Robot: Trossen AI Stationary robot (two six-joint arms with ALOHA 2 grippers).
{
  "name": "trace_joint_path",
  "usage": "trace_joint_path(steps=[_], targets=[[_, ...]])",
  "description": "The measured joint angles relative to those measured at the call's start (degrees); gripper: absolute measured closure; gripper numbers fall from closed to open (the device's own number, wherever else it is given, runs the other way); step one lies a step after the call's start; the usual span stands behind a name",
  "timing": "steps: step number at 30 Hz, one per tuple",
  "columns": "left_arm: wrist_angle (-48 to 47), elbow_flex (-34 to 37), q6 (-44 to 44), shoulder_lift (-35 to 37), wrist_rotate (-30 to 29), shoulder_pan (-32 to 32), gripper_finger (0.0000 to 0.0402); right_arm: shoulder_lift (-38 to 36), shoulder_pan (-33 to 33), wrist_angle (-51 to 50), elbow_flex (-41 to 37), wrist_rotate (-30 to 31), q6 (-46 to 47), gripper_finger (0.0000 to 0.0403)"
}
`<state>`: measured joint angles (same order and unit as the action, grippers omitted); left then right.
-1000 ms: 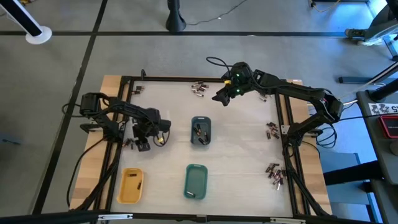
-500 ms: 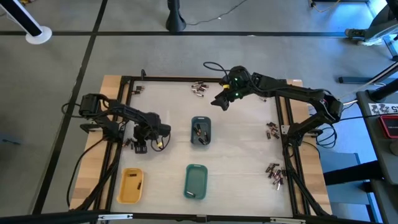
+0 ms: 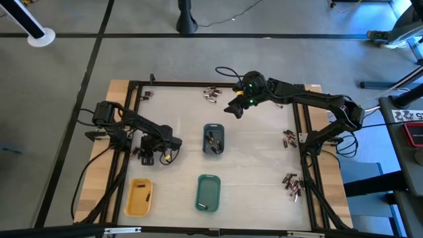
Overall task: Sort batteries
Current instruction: Put the small black battery into the yellow bin
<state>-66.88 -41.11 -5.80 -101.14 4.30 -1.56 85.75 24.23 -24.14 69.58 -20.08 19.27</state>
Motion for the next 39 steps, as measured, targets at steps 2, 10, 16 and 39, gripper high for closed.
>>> trace_joint_path(steps=[2,10,16,39], targets=[[0.1,0.0,-0.1,0.0,-0.2,0.0,0.0288,0.0,0.0,0.0,0.0,0.0,0.0,0.0149],[0.0,-0.4,-0.6,-0.1,-1.4,0.2,0.0386,0.0,0.0,0.0,0.0,0.0,0.0,0.0149],[-0.3,-3.6,-0.6,-0.3,-2.8,0.1,0.0377,0.0,0.0,0.0,0.0,0.0,0.0,0.0149],[4.7,-11.1,-8.3,18.9,0.9,0.2,0.0386,0.0,-1.5,-0.4,0.0,-0.2,0.4,0.0149]])
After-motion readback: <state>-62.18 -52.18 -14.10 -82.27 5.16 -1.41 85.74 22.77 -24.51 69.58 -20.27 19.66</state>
